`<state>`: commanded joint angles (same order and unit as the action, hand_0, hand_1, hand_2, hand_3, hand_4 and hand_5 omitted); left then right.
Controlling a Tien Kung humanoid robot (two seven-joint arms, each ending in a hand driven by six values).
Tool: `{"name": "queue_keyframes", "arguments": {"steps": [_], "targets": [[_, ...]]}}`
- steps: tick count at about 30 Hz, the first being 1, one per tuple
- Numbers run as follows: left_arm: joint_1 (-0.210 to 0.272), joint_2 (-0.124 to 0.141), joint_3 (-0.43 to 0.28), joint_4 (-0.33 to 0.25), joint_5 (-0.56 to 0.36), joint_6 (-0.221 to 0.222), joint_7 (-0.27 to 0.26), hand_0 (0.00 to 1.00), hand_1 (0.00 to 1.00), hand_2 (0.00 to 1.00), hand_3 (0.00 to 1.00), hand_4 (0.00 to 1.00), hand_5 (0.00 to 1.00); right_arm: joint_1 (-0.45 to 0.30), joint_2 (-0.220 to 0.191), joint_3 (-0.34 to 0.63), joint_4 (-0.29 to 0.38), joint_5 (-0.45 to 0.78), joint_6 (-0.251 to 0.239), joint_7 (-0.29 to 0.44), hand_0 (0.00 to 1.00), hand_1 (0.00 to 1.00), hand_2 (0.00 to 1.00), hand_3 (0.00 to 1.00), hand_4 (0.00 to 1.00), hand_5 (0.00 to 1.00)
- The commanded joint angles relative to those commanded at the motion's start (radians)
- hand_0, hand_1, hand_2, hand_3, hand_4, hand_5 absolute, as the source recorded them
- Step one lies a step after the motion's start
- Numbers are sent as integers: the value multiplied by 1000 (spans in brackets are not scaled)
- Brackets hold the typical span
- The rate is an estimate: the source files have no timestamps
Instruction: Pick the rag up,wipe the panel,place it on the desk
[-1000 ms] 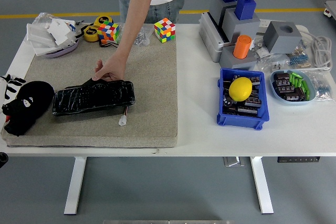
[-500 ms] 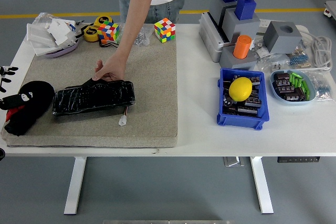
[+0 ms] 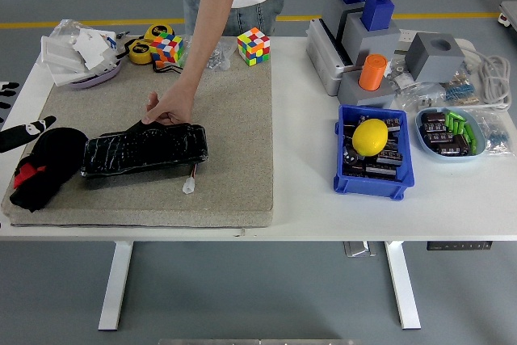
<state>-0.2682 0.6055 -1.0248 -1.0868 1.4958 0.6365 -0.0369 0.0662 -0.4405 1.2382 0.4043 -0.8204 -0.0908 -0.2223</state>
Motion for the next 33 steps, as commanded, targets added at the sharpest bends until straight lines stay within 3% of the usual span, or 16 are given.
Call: {"name": "queue_keyframes", "arguments": {"steps": [5,13,25,33], "targets": [[21,13,-43,-67,15,-9,31,402,623,750,780,998,508,1,0,3,0,-1,-1,0,759,609,696,599,977,591],[65,33,-128,-224,31,-25,97,404,623,750,780,998,545,-2,-1,7,-1,-1,0,-1,760,609,696,599,977,592],[129,67,-222,-447,87,-103,286,403,627,748,776,998,558,-5,5,5,-3,1,-1,2,760,608,696,599,976,592],[151,76,-283,-521,98,-130,336,401,627,746,777,998,569,-4,4,-2,-4,2,-3,2,760,608,696,598,975,593]]}}
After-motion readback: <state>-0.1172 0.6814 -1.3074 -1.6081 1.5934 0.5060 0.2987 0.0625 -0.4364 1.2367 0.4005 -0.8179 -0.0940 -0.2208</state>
